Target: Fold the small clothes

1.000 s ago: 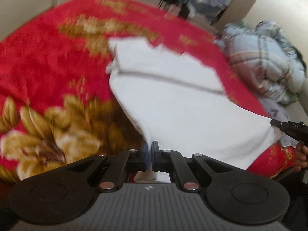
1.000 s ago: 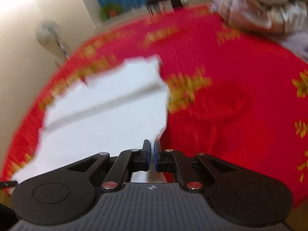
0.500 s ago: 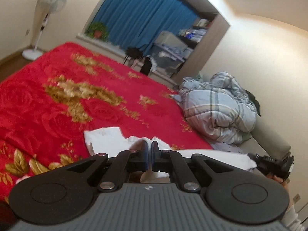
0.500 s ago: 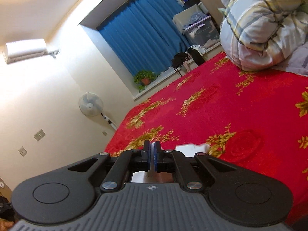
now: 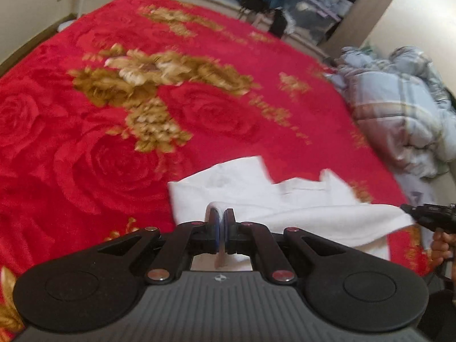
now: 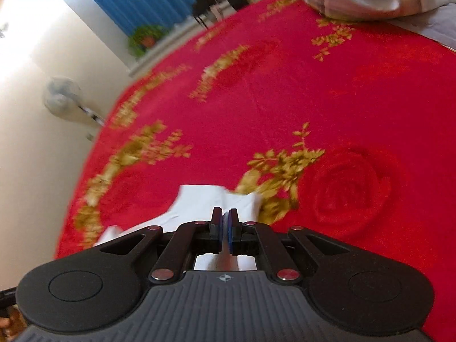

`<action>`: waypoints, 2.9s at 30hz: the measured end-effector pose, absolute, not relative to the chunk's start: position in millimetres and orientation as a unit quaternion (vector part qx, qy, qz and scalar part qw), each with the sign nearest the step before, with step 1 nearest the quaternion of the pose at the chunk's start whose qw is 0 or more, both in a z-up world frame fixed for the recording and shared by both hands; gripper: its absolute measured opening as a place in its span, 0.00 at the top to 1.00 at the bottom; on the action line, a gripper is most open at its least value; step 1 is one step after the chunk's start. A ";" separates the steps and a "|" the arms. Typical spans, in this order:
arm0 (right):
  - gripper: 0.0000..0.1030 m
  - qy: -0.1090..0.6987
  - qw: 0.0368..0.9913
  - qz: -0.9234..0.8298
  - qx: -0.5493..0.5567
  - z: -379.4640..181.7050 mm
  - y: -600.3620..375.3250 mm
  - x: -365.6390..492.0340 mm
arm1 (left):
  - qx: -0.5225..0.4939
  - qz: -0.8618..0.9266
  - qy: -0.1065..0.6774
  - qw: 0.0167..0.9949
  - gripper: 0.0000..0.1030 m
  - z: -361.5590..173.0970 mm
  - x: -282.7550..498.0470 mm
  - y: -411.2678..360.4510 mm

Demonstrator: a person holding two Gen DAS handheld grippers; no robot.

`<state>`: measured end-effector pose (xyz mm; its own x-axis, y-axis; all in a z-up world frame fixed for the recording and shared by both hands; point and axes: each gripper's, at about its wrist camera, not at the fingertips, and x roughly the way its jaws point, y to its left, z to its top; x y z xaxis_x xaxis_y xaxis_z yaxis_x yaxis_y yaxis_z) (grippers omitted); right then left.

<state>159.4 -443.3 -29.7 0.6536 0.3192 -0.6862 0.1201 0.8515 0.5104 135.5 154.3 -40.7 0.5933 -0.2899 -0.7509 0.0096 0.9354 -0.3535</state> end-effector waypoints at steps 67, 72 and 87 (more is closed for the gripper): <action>0.65 0.461 0.876 0.075 0.122 -93.0 -393.8 229.0 | -0.077 -0.052 0.455 0.886 0.45 -88.9 205.9 109.3; 0.72 0.462 0.877 0.080 0.109 -94.8 -387.9 231.5 | -0.071 -0.071 0.449 0.888 0.84 -87.1 206.9 104.4; 0.97 0.433 0.883 0.020 0.181 -92.8 -399.9 244.6 | -0.101 0.014 0.432 0.896 0.94 -81.9 208.2 132.8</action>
